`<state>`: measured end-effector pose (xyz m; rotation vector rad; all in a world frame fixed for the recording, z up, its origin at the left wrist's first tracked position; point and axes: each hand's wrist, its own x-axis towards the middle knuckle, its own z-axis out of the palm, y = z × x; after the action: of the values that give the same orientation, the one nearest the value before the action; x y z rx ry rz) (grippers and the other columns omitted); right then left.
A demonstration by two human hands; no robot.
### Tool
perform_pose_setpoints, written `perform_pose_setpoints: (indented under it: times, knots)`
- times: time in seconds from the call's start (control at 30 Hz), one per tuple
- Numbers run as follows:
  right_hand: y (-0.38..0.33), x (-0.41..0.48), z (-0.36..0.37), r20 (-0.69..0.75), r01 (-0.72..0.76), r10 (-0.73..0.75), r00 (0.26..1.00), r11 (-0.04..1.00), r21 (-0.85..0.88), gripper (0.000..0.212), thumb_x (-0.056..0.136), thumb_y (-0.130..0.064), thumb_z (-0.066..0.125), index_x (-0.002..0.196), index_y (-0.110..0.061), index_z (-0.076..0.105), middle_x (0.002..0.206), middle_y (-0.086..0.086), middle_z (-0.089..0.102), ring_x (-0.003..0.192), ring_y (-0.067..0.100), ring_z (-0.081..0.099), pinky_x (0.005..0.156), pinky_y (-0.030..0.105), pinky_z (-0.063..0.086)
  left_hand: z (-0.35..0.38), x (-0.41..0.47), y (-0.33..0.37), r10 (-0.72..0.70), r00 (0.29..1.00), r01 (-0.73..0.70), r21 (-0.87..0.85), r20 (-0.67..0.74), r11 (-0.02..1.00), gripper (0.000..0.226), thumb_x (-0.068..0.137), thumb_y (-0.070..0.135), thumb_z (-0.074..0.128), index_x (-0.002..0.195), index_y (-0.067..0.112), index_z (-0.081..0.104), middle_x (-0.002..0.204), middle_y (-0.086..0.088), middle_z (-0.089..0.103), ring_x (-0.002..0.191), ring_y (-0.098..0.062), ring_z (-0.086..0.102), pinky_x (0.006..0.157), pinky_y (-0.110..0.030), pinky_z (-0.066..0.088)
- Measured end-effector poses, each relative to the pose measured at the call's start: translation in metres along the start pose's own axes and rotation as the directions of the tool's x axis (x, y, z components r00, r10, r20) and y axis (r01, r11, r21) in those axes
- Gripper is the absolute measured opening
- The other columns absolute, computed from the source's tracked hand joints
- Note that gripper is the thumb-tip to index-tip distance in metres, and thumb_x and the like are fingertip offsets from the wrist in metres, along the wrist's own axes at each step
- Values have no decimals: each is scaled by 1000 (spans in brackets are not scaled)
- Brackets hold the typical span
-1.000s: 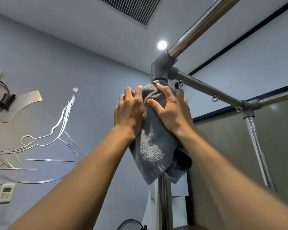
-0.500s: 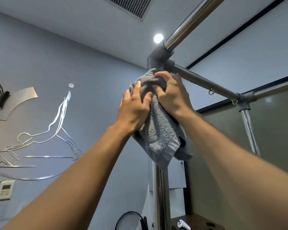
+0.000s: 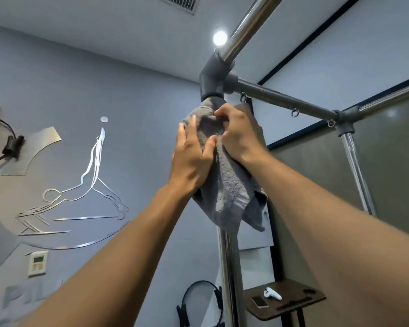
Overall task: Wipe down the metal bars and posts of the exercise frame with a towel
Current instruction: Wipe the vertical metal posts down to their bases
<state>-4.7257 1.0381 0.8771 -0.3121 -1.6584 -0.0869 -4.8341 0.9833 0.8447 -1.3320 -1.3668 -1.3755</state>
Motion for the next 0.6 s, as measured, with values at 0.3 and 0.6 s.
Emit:
perform_pose_setpoints:
  times: [0.3, 0.6]
  knots:
    - [-25, -16, 18, -24, 185, -200, 979, 938, -293, 32, 97, -22, 47, 128, -21, 55, 135, 12, 40, 112, 38, 49, 89, 40, 45, -11, 33, -34, 15, 981, -30, 77, 192, 997, 36, 97, 9, 42, 132, 8, 48, 130, -21, 55, 117, -39, 51, 82, -33, 38]
    - [-9, -32, 21, -85, -72, 55, 995, 974, -213, 40, 97, -21, 39, 137, -23, 44, 116, 16, 48, 100, 40, 57, 84, 37, 43, 6, 10, -14, 145, 974, -160, 72, 173, 985, 58, 102, 39, 36, 154, 38, 11, 163, -11, 4, 147, -40, 7, 117, -55, 15]
